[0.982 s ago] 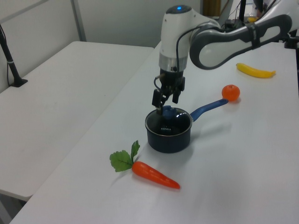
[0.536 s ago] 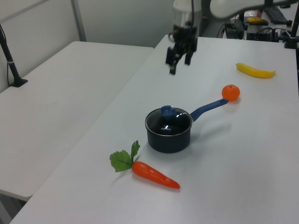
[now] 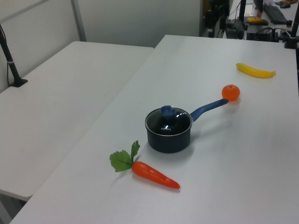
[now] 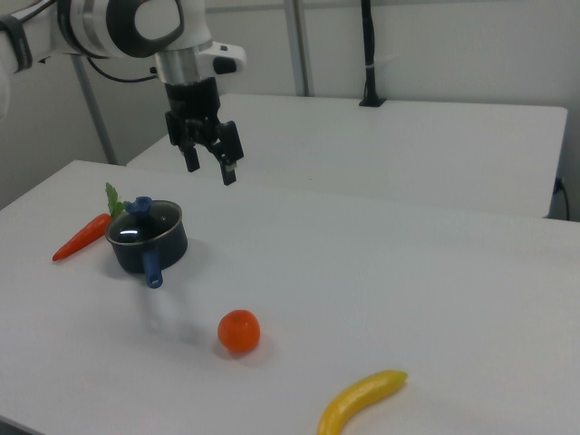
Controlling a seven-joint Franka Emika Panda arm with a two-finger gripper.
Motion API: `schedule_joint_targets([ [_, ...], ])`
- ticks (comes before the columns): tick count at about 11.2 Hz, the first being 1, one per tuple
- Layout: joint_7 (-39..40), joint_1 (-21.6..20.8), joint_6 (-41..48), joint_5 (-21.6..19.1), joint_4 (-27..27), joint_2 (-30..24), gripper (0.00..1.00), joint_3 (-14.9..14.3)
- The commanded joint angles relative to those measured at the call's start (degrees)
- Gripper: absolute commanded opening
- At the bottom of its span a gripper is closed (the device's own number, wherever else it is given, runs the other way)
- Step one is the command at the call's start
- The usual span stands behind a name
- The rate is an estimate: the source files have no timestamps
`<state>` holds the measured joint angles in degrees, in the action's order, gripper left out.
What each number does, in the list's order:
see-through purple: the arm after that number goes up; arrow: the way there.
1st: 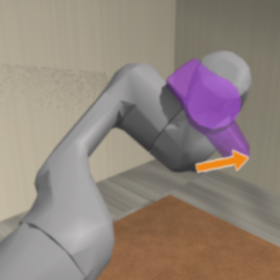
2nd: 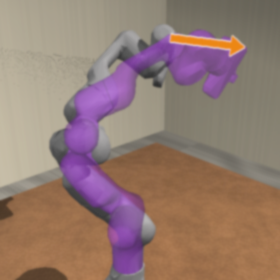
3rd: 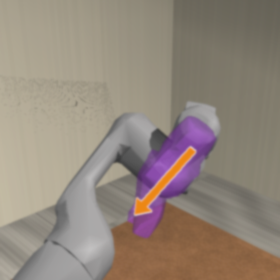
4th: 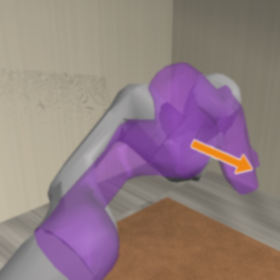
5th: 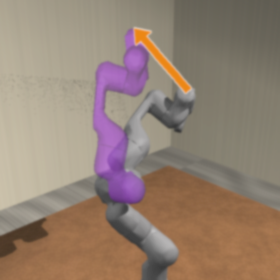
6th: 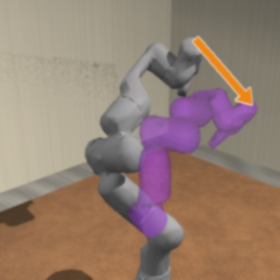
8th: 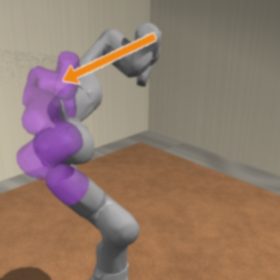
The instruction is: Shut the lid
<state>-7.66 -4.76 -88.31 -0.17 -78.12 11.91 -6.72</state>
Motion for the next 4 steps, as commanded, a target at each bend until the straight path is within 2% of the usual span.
schedule_joint_targets([
  [1,1.7,2.1,1.7,-0.6,-2.6,-1.4,1.00,0.3],
  [4,1.6,3.2,1.5,-0.6,-2.5,-1.5,1.00,0.3],
])
